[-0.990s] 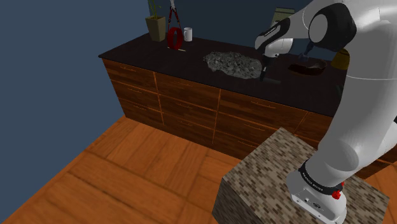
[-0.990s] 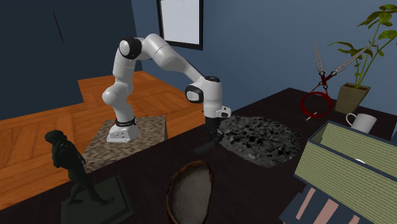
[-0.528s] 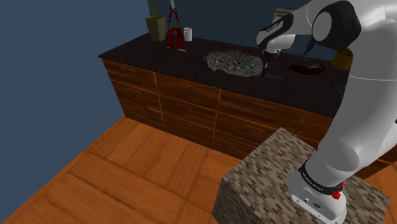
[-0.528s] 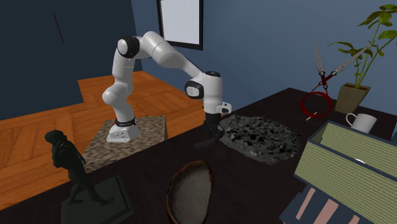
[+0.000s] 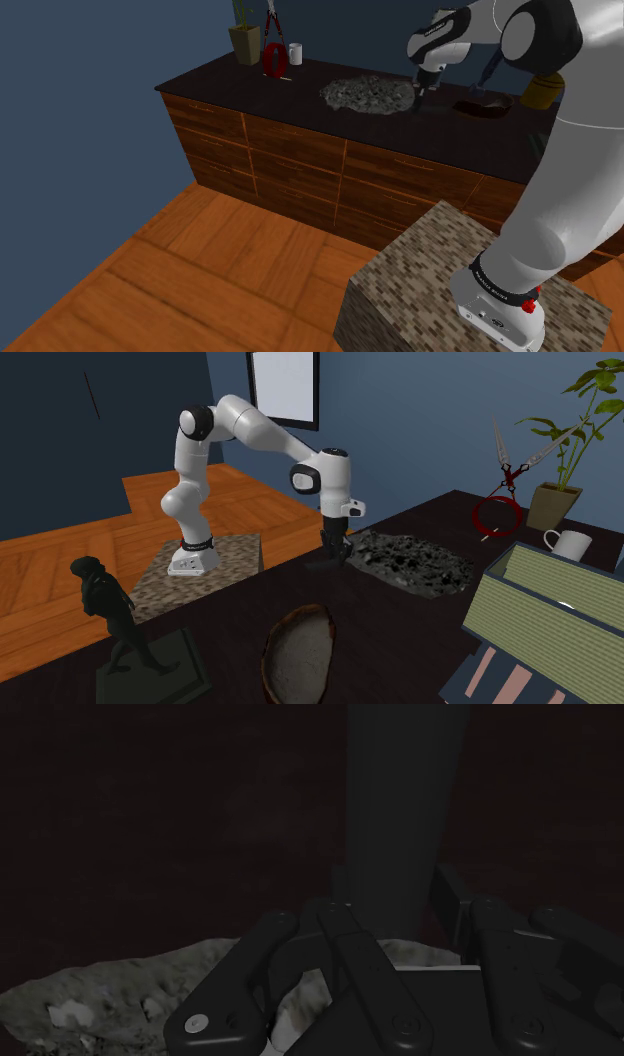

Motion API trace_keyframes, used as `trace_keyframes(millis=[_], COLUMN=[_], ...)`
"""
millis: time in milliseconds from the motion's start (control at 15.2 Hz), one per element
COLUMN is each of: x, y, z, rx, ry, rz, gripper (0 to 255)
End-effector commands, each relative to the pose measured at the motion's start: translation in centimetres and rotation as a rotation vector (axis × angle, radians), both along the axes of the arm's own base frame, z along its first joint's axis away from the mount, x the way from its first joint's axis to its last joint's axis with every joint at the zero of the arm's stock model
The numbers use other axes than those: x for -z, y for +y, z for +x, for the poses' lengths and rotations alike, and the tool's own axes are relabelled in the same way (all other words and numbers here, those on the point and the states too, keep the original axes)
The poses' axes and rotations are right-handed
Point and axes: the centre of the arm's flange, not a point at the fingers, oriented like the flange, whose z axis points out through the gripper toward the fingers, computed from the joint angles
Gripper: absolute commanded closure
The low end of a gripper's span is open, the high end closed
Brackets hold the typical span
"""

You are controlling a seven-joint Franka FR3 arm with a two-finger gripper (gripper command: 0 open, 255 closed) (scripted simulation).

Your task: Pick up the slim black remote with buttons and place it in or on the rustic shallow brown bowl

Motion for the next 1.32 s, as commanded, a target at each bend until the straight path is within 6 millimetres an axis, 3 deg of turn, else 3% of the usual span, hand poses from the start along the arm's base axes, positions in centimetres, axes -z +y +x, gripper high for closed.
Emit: trace_keyframes(millis=[0, 1188, 1254], x=[-1.2, -10.6, -10.6], y=[0.0, 0.0, -1.2], z=[-0.1, -0.1, -0.6], rx=[0.000, 0.000, 0.000], ry=[-0.002, -0.002, -0.002], rz=[-0.001, -0.001, -0.001], gripper=[255, 255, 255])
